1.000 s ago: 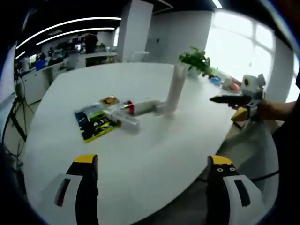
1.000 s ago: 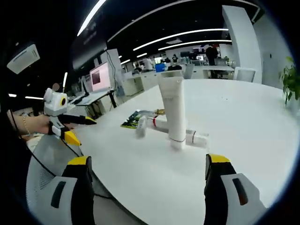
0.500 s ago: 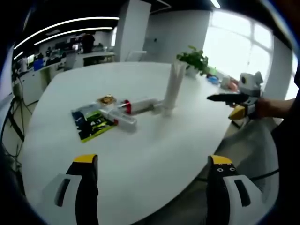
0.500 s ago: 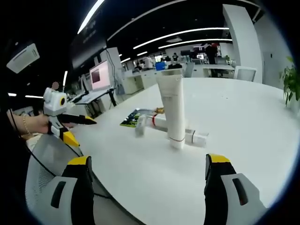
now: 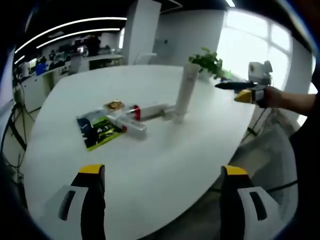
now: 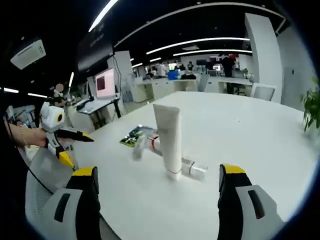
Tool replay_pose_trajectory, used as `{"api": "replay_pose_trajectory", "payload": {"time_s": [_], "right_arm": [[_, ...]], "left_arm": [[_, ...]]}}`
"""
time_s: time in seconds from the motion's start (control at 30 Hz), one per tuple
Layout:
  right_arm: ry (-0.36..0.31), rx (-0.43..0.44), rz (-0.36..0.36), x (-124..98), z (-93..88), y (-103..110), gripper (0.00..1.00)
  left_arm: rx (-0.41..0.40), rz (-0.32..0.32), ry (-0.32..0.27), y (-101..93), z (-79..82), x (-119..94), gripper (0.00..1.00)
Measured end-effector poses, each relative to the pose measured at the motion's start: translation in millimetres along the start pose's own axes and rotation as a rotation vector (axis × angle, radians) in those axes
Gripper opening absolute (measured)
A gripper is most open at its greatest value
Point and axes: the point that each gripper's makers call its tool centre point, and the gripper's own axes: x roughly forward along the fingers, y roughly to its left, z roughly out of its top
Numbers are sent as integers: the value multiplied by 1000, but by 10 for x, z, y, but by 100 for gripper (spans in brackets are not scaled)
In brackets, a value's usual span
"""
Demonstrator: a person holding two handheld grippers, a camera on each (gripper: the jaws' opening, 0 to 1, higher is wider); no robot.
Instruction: Arrange the skincare products in the storage area until every visible bottle or jar stands upright without overlapping.
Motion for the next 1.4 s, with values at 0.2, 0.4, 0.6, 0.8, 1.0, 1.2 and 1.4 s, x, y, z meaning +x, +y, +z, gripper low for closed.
{"api": "replay_pose_trajectory", "payload": {"time_s": [0.2,0.4,0.6,0.8,1.0,1.2,1.4], "right_arm": [[-5,-65,37,196,263,-91,99],[-25,-77,72,354,583,-145,99],[-17,-93,111,533,871,-188,94],[45,-92,140,752,996,-324,90],[106,-133,153,972,1103,-507,88],[192,-200,190,1197,1055,-550,86],[327,-313,263,1426,793,-523,84]], "left_arm": [[-11,9,-3,6,-5,-6,88],[-12,14,-4,7,-4,-9,88],[-16,18,3,17,-17,-5,87],[-22,18,15,30,-45,2,87],[-37,21,17,50,-58,1,87],[-47,25,19,58,-63,2,87],[-54,27,27,70,-80,8,87]]}}
